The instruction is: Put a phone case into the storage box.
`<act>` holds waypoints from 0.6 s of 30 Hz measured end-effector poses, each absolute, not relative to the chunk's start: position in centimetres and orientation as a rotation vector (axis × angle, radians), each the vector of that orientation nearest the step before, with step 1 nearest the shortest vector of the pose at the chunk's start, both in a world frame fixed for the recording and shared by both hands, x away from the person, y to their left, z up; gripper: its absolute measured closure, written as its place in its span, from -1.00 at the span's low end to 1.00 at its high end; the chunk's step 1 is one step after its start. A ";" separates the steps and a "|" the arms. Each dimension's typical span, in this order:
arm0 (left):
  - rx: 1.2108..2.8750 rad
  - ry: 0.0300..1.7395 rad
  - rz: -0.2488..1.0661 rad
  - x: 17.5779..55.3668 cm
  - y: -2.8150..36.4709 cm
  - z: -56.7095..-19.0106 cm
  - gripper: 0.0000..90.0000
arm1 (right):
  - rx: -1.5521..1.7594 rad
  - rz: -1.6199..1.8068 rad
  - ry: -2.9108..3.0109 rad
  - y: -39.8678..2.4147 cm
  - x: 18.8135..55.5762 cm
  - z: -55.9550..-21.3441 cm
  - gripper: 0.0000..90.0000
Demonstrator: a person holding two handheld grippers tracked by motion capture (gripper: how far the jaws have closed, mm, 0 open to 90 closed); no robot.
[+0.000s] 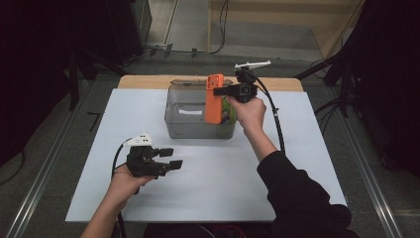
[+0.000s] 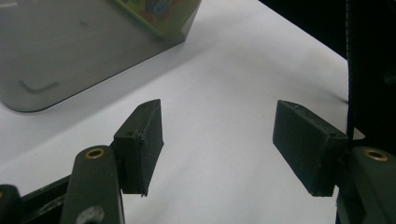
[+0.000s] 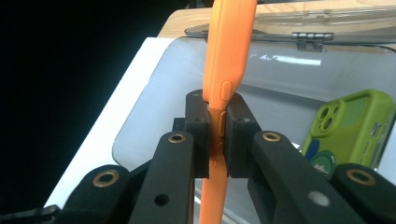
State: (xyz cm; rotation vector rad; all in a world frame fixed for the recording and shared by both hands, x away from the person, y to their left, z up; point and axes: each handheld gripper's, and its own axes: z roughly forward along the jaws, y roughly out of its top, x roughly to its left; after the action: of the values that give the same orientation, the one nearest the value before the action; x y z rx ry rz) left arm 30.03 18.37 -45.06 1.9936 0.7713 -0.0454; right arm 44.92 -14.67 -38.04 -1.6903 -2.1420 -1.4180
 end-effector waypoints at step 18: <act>1.995 0.770 -0.043 30.1 18.5 -45.1 -0.25 | -1.749 -1.316 -2.179 -14.4 46.0 -39.7 0.78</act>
State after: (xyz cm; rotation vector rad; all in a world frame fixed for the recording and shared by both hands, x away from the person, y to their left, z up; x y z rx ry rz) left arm 30.08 18.46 -45.07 1.9947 0.7697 -0.0434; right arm 45.96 -14.36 -39.69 -1.7491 -2.1790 -1.3163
